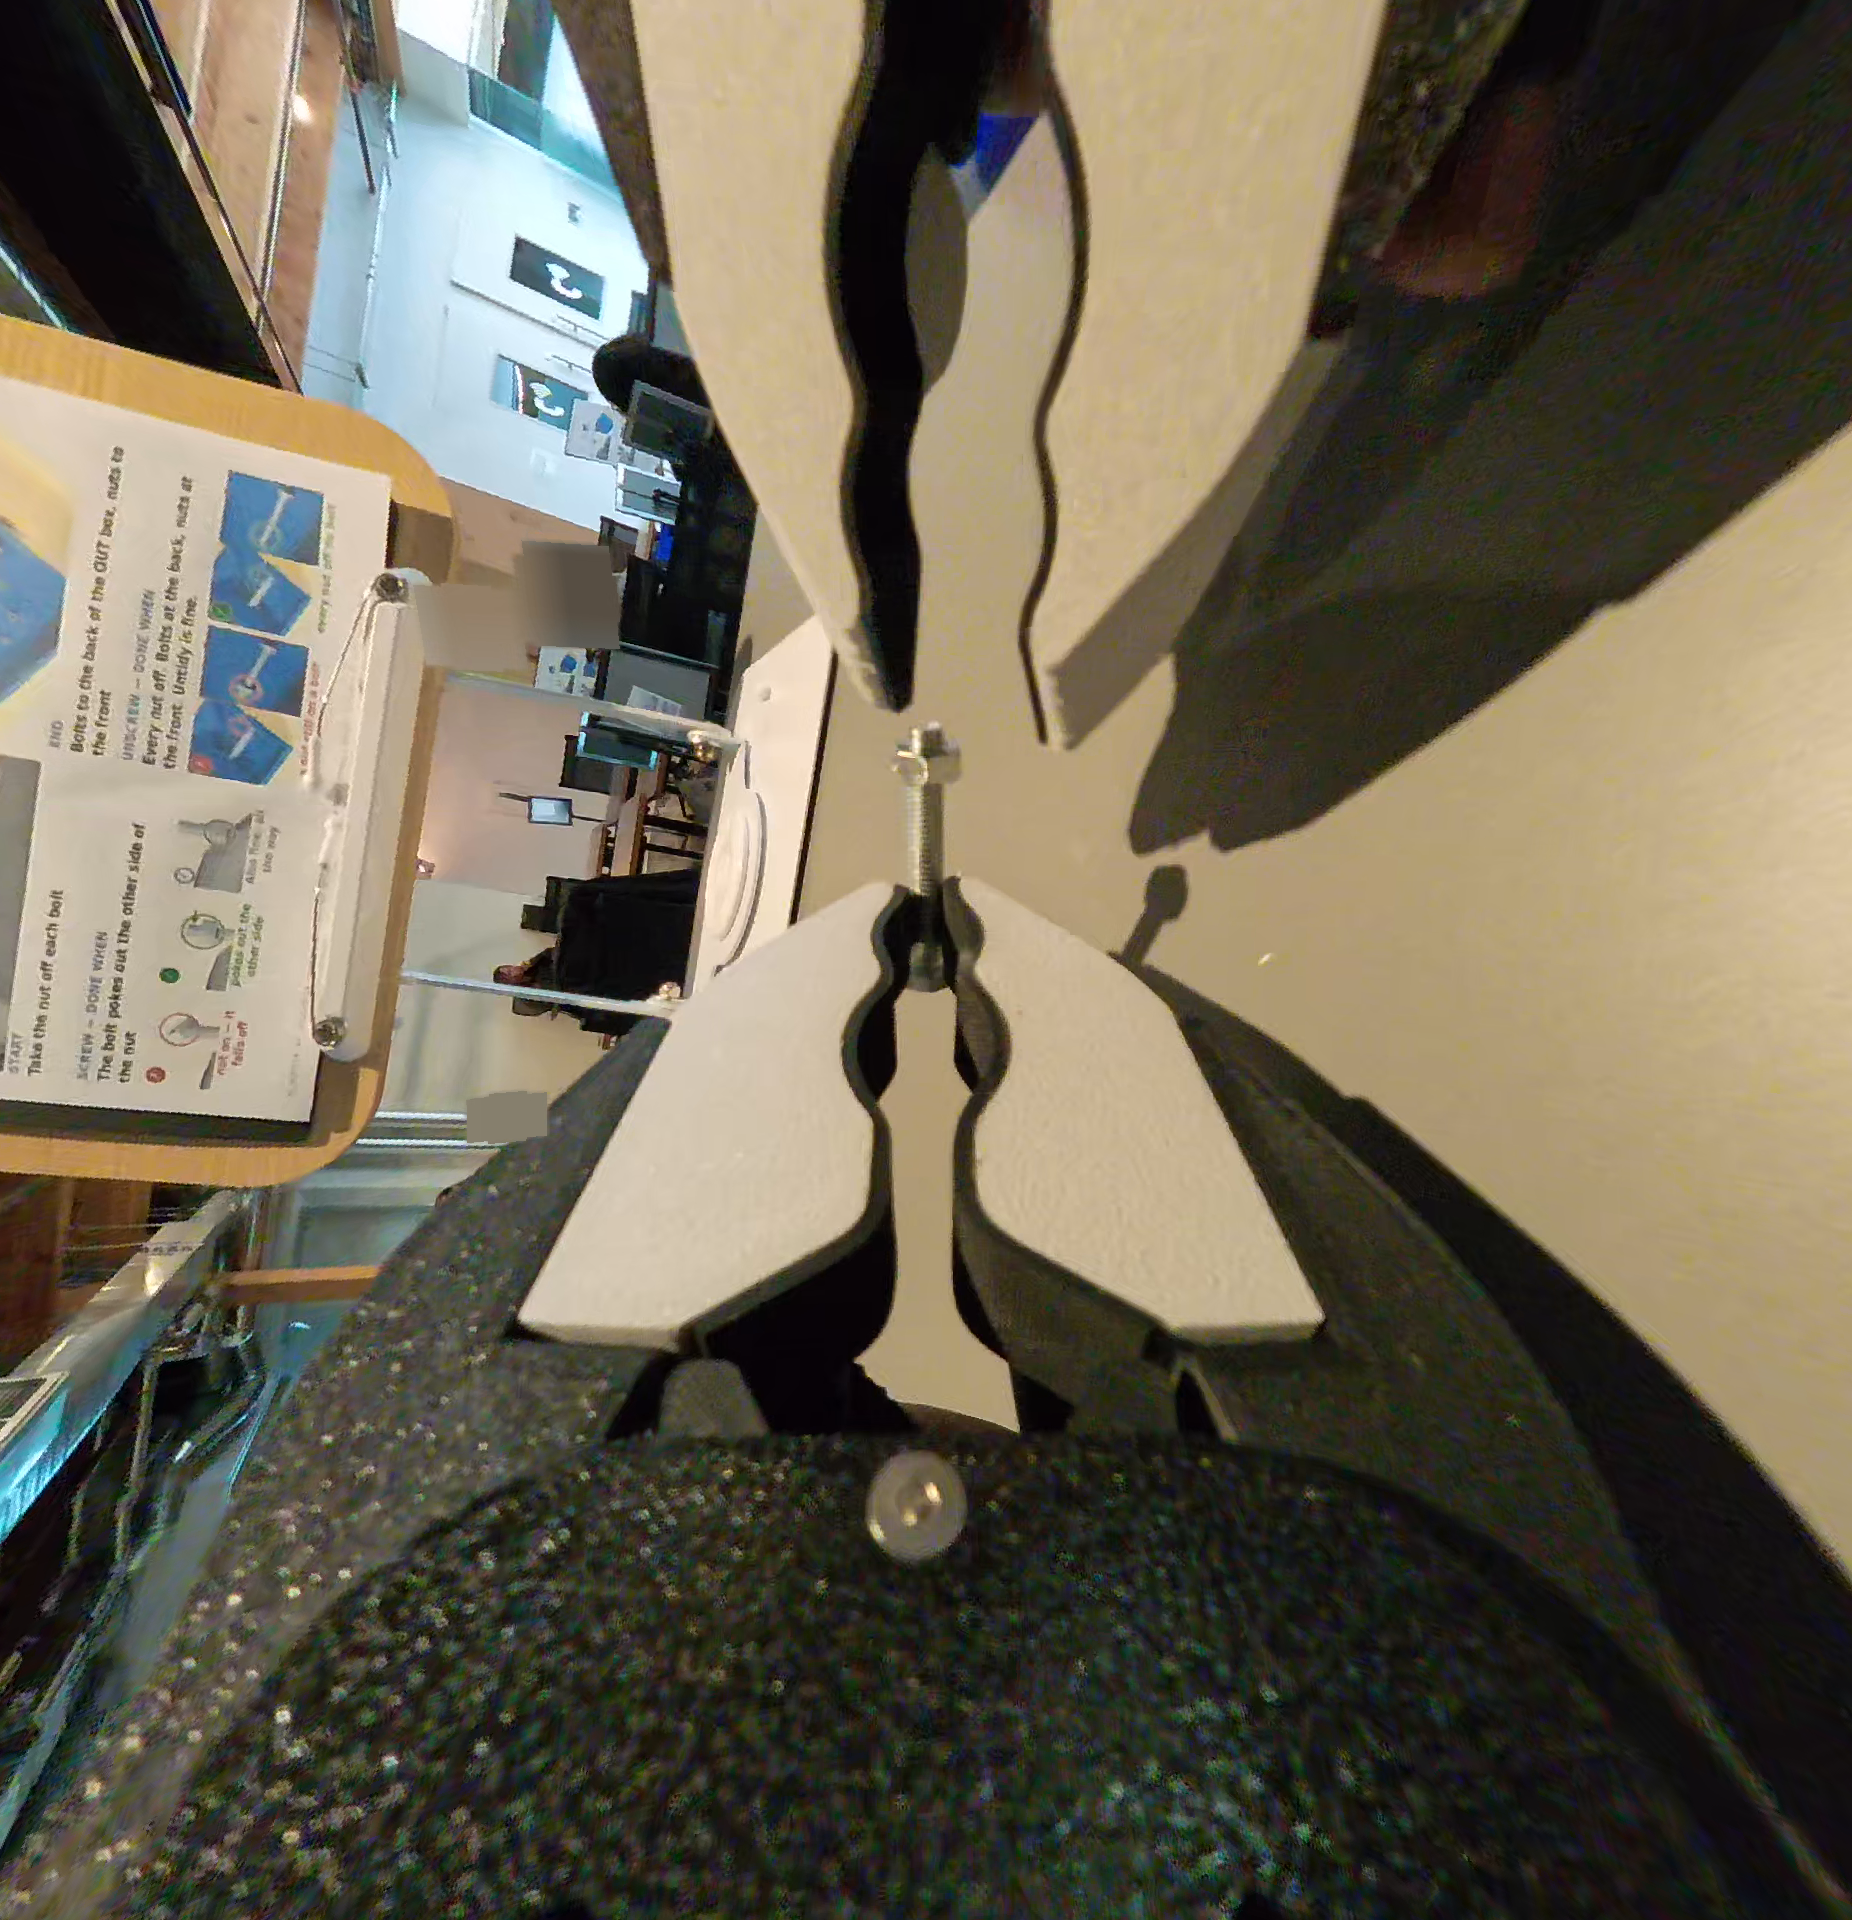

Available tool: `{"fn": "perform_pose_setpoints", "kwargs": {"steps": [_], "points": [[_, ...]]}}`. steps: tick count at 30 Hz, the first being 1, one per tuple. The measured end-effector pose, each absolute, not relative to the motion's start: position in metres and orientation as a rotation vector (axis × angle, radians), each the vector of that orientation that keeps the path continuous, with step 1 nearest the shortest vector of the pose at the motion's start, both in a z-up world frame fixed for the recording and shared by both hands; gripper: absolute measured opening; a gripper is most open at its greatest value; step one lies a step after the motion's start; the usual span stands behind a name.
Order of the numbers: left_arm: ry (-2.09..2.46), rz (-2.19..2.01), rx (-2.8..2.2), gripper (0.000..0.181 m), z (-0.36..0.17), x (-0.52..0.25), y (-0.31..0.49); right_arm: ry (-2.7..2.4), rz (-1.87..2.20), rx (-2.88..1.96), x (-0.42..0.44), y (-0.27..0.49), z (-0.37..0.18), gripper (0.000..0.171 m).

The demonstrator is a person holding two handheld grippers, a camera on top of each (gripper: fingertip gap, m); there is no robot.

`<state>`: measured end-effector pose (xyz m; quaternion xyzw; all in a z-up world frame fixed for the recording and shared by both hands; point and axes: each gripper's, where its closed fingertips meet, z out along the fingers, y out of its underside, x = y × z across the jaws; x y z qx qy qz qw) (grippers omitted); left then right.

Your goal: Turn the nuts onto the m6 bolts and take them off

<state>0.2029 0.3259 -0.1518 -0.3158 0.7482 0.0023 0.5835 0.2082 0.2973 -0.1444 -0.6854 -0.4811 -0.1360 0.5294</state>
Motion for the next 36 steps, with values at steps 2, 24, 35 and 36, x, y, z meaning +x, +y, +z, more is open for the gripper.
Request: {"fn": "perform_pose_setpoints", "kwargs": {"steps": [2,24,35,36], "points": [[1.754,0.005,-0.735,0.006,-0.153,0.203,0.325,-1.176,-0.354,-1.626,0.207,0.297,-0.147,0.023],[1.820,0.048,-0.690,0.006,-0.162,0.201,0.322,-0.887,-0.056,-2.023,0.201,0.299,-0.158,0.010],[1.767,0.023,-0.716,0.006,-0.154,0.203,0.324,-0.676,0.316,-2.036,0.203,0.299,-0.146,0.025],[1.766,0.020,-0.722,0.006,-0.154,0.203,0.325,-0.763,0.179,-2.004,0.205,0.300,-0.147,0.027]]}}
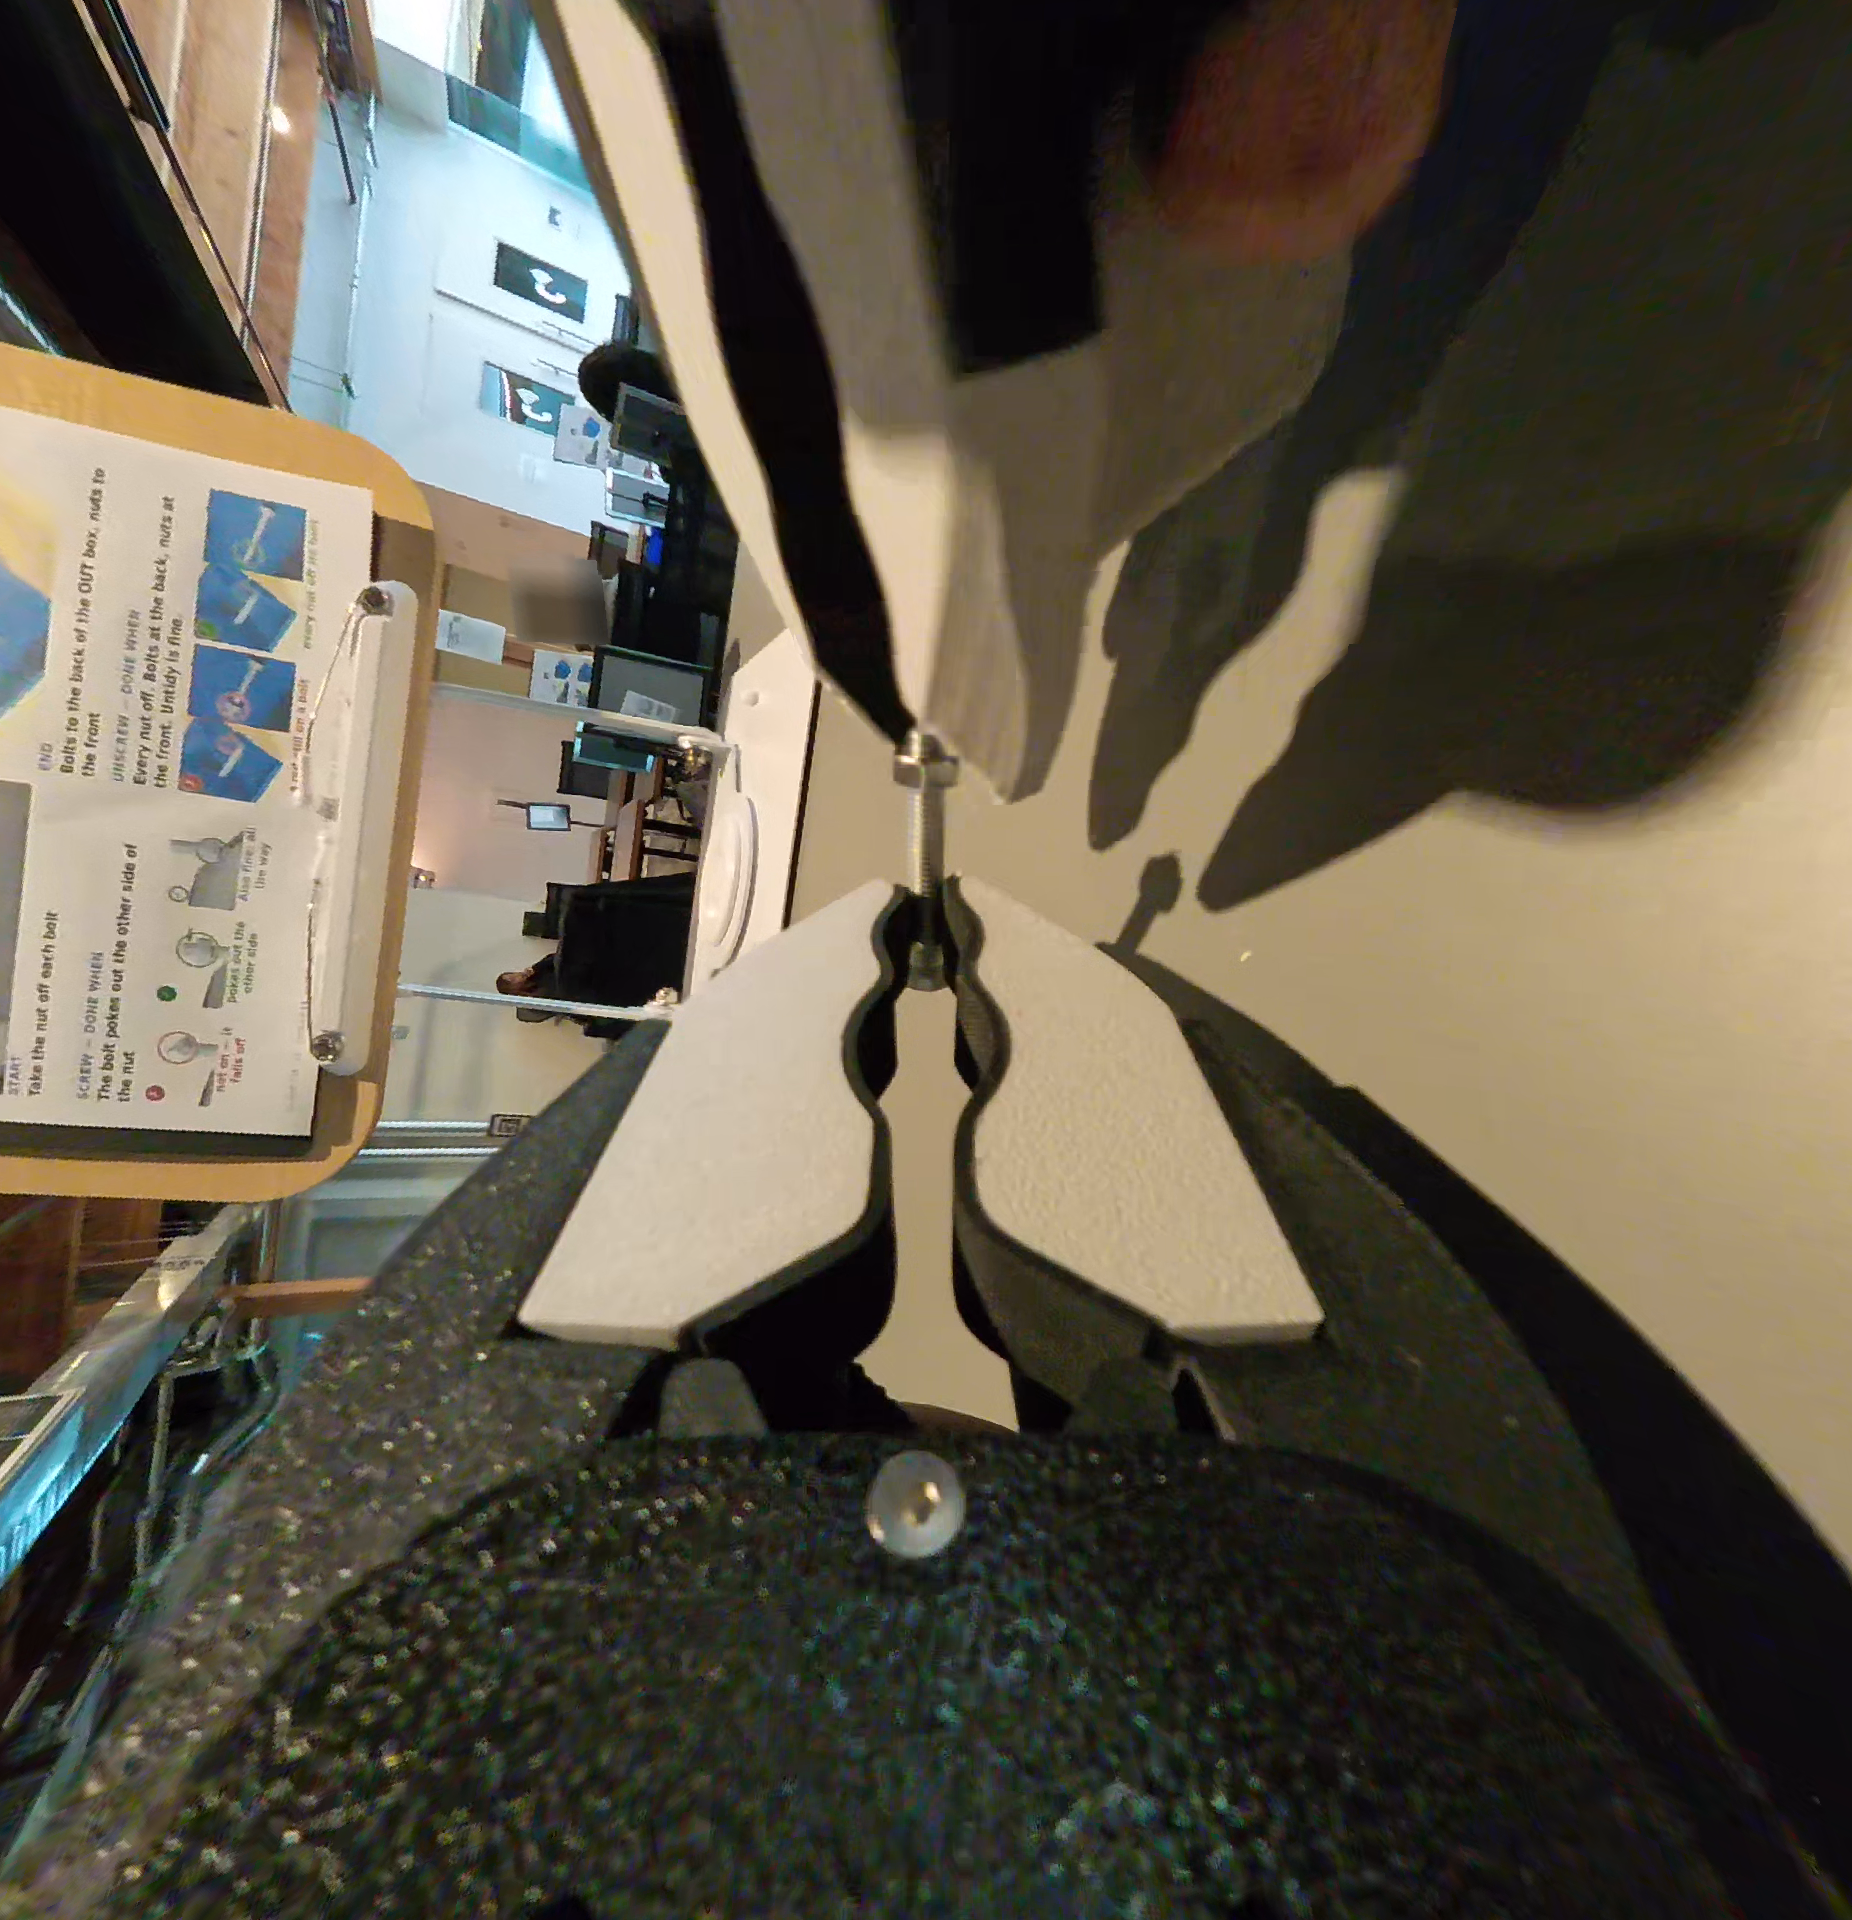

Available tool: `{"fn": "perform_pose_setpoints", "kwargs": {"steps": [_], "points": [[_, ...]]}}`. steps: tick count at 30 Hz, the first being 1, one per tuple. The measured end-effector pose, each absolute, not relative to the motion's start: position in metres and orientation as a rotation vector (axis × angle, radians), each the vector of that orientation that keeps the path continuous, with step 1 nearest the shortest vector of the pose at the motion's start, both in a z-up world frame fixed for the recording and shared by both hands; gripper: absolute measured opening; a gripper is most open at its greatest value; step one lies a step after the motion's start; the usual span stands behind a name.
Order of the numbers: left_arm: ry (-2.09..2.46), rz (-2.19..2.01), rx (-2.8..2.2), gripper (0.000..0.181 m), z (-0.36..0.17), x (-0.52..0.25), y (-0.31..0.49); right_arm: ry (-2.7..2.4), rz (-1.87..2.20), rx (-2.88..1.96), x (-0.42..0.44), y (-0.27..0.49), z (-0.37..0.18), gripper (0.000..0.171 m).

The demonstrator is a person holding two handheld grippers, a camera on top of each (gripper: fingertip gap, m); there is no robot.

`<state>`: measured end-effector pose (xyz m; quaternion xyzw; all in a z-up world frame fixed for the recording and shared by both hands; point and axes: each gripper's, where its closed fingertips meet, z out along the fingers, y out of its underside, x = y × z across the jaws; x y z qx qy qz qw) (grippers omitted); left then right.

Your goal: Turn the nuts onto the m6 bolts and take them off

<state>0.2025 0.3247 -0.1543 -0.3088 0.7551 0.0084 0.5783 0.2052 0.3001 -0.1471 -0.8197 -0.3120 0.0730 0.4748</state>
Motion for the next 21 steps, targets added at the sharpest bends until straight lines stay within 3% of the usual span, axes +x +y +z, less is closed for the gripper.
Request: {"fn": "perform_pose_setpoints", "kwargs": {"steps": [6,11,16,21], "points": [[1.773,0.009,-0.731,0.006,-0.1557,0.2029,0.3241,-1.060,-0.376,-1.788,0.2104,0.3055,-0.1485,0.029],[1.782,0.001,-0.729,0.006,-0.1570,0.2032,0.3229,-1.128,-0.460,-1.688,0.2059,0.3041,-0.1436,0.027],[1.795,-0.007,-0.721,0.006,-0.1587,0.2039,0.3202,-1.222,-0.545,-1.647,0.2038,0.3015,-0.1505,0.012],[1.796,0.004,-0.712,0.006,-0.1588,0.2042,0.3202,-1.099,-0.358,-1.825,0.2048,0.3010,-0.1532,0.010]]}}
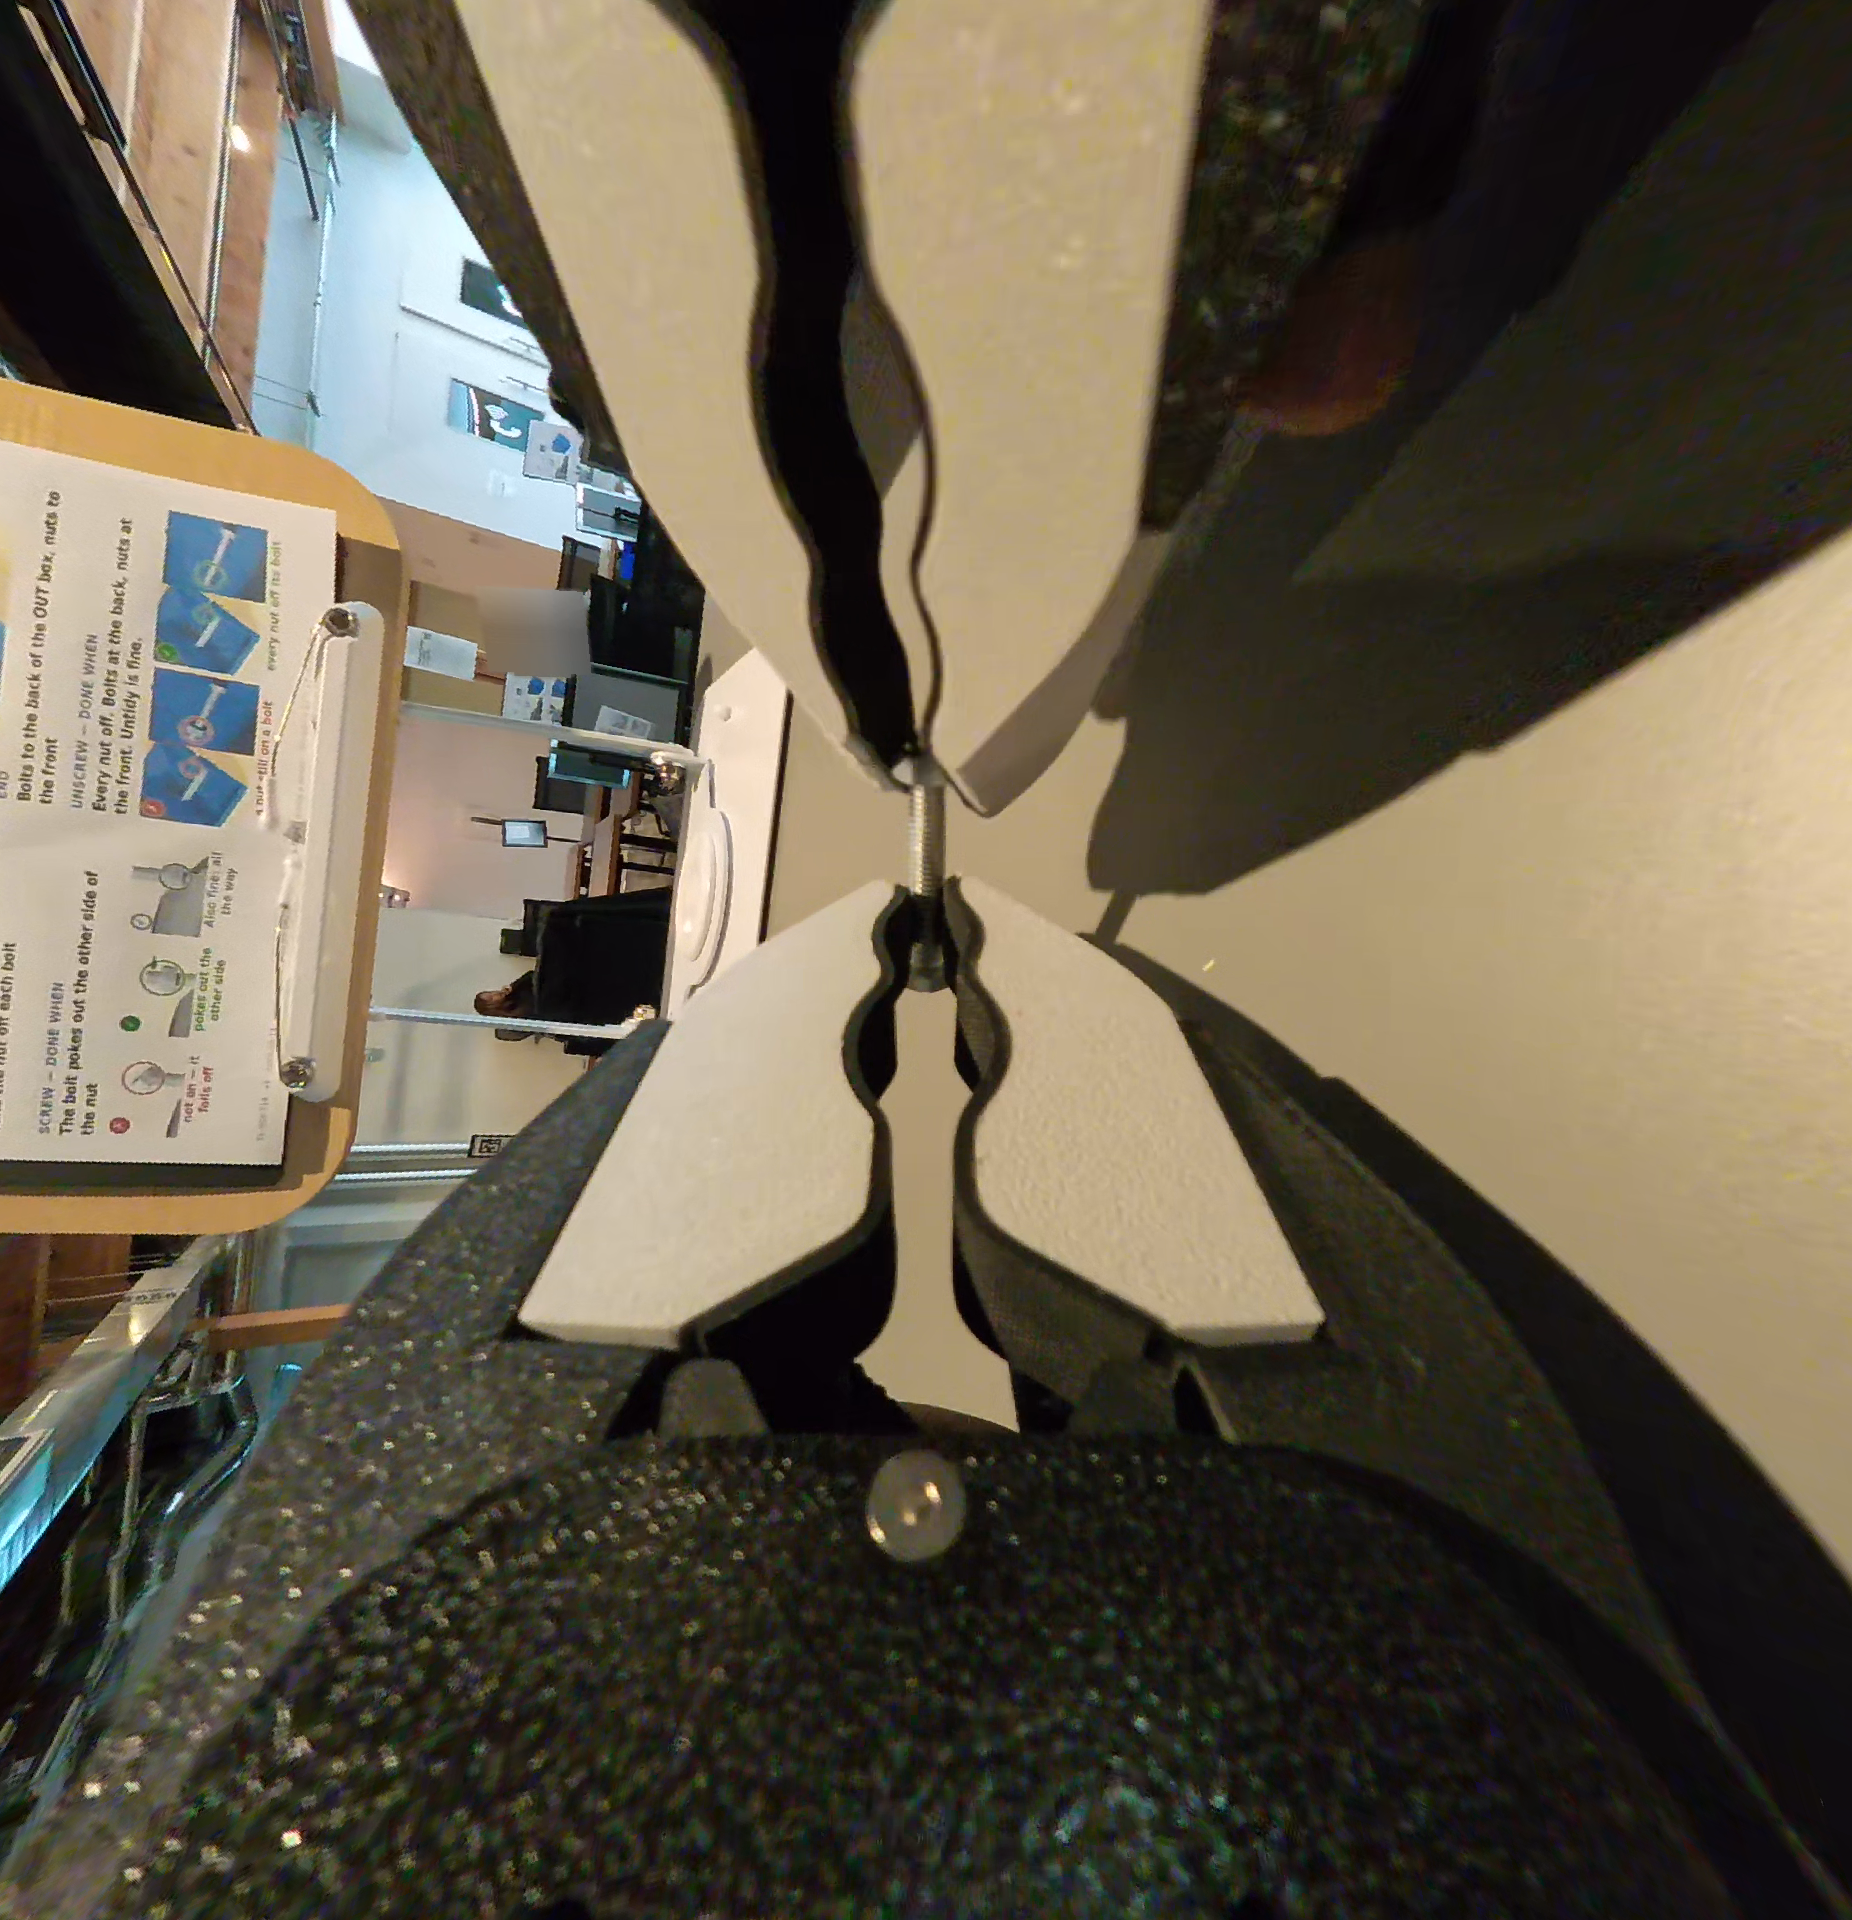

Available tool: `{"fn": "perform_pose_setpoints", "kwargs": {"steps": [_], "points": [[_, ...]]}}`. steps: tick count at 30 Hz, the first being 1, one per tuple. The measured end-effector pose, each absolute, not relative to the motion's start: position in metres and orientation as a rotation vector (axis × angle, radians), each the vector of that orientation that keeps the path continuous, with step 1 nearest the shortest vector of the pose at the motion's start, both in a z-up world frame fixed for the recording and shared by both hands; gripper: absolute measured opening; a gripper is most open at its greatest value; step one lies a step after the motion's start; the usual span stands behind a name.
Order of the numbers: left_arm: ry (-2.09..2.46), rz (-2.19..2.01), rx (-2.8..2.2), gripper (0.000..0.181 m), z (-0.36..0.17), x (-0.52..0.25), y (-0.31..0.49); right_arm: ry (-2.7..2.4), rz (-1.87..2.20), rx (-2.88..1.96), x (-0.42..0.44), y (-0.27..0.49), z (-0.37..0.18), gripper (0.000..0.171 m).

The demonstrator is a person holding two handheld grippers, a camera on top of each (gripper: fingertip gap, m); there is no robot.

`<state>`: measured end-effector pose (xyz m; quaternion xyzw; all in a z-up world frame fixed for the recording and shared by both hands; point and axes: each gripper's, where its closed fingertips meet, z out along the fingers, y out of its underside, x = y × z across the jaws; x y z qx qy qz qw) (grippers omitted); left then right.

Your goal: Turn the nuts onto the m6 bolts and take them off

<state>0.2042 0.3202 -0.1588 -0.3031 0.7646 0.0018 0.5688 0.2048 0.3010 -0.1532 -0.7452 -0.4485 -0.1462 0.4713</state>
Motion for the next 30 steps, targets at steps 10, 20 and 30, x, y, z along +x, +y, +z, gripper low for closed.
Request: {"fn": "perform_pose_setpoints", "kwargs": {"steps": [10,20,30], "points": [[1.791,-0.006,-0.706,0.006,-0.158,0.205,0.318,-0.413,0.863,-2.111,0.193,0.290,-0.146,0.015],[1.795,-0.019,-0.735,0.006,-0.160,0.204,0.321,-1.156,-0.265,-1.728,0.207,0.294,-0.147,0.034],[1.812,-0.001,-0.723,0.006,-0.163,0.205,0.320,-1.216,-0.432,-1.654,0.203,0.297,-0.149,0.026]]}}
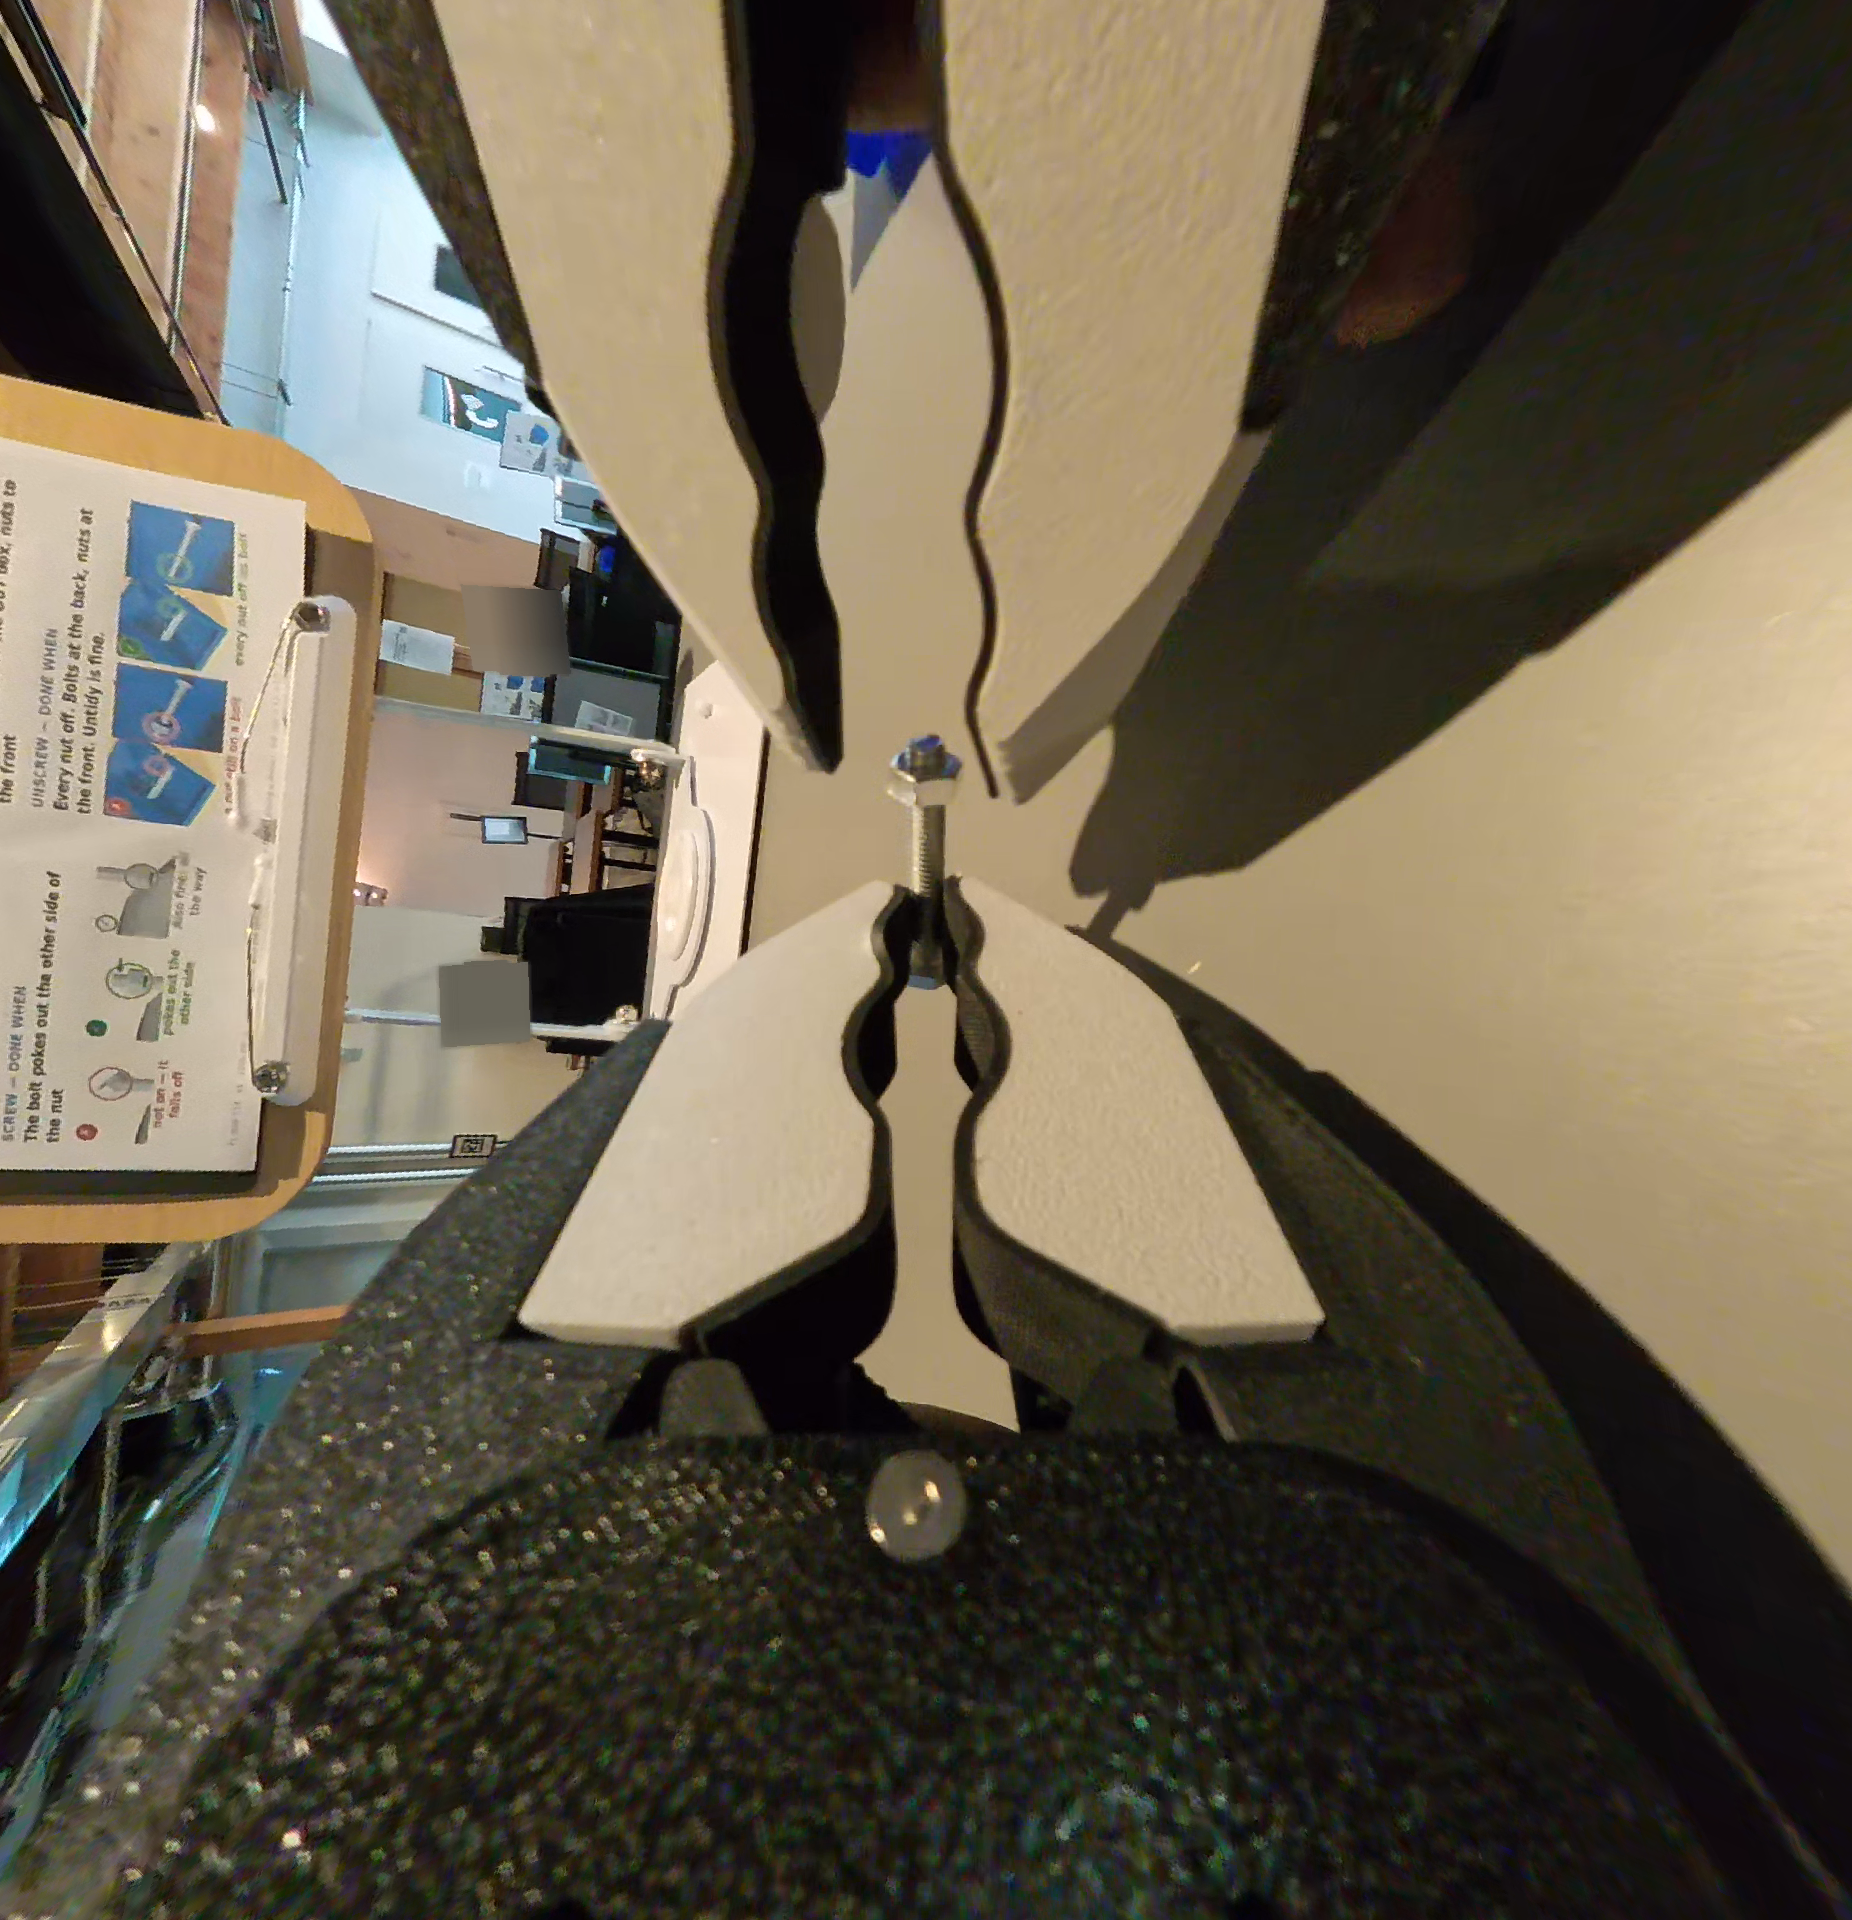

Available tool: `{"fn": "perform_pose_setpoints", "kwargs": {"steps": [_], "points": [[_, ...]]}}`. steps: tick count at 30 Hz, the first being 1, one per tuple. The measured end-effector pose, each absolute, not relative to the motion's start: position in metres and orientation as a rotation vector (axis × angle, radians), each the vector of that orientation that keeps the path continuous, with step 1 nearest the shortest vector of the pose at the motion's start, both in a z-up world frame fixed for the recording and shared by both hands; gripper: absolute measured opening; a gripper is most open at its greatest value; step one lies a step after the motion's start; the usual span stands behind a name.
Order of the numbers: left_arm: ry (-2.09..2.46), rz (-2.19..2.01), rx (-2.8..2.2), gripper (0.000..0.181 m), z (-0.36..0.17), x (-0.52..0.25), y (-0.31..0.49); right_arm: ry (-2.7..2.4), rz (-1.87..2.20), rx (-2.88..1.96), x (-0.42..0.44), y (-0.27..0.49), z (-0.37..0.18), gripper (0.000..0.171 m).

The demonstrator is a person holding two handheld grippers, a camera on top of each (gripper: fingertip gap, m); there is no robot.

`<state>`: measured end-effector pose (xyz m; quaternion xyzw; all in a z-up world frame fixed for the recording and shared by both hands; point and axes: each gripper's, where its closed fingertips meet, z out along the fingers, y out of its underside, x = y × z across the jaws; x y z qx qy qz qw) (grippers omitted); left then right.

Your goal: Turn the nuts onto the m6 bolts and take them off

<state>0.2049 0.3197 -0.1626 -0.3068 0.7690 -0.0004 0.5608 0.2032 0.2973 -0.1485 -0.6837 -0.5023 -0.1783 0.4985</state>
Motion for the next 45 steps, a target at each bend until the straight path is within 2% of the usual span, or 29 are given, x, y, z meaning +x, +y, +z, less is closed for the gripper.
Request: {"fn": "perform_pose_setpoints", "kwargs": {"steps": [4,6,8,12,15,17,20,25,27,33,37,40,45], "points": [[1.806,0.014,-0.719,0.006,-0.161,0.205,0.320,-1.198,-0.437,-1.702,0.203,0.298,-0.151,0.010],[1.805,0.037,-0.718,0.006,-0.162,0.205,0.323,-1.100,-0.358,-1.810,0.204,0.301,-0.153,0.010],[1.795,0.059,-0.713,0.006,-0.160,0.204,0.325,-0.895,-0.147,-1.971,0.203,0.302,-0.154,0.010],[1.761,0.051,-0.709,0.006,-0.154,0.204,0.325,-0.355,0.543,-2.138,0.197,0.301,-0.146,0.010],[1.754,0.037,-0.717,0.006,-0.153,0.205,0.324,-0.291,0.808,-2.080,0.197,0.300,-0.141,0.016],[1.750,0.039,-0.726,0.006,-0.152,0.205,0.325,-0.381,0.742,-2.048,0.201,0.302,-0.142,0.033],[1.748,0.033,-0.740,0.006,-0.153,0.205,0.327,-0.606,0.411,-1.967,0.211,0.305,-0.139,0.040],[1.755,0.029,-0.743,0.006,-0.154,0.205,0.326,-0.977,-0.097,-1.757,0.207,0.299,-0.136,0.029],[1.754,0.029,-0.742,0.006,-0.153,0.206,0.326,-1.052,-0.155,-1.704,0.200,0.296,-0.138,0.024],[1.760,0.022,-0.731,0.006,-0.153,0.207,0.324,-1.054,-0.233,-1.734,0.203,0.301,-0.144,0.023],[1.764,0.039,-0.726,0.006,-0.154,0.208,0.323,-1.039,-0.270,-1.769,0.205,0.303,-0.146,0.010],[1.759,0.064,-0.730,0.006,-0.154,0.208,0.327,-0.842,-0.056,-1.943,0.205,0.306,-0.149,0.010],[1.700,0.088,-0.704,0.006,-0.143,0.208,0.329,-0.212,0.788,-2.084,0.200,0.306,-0.137,0.010]]}}
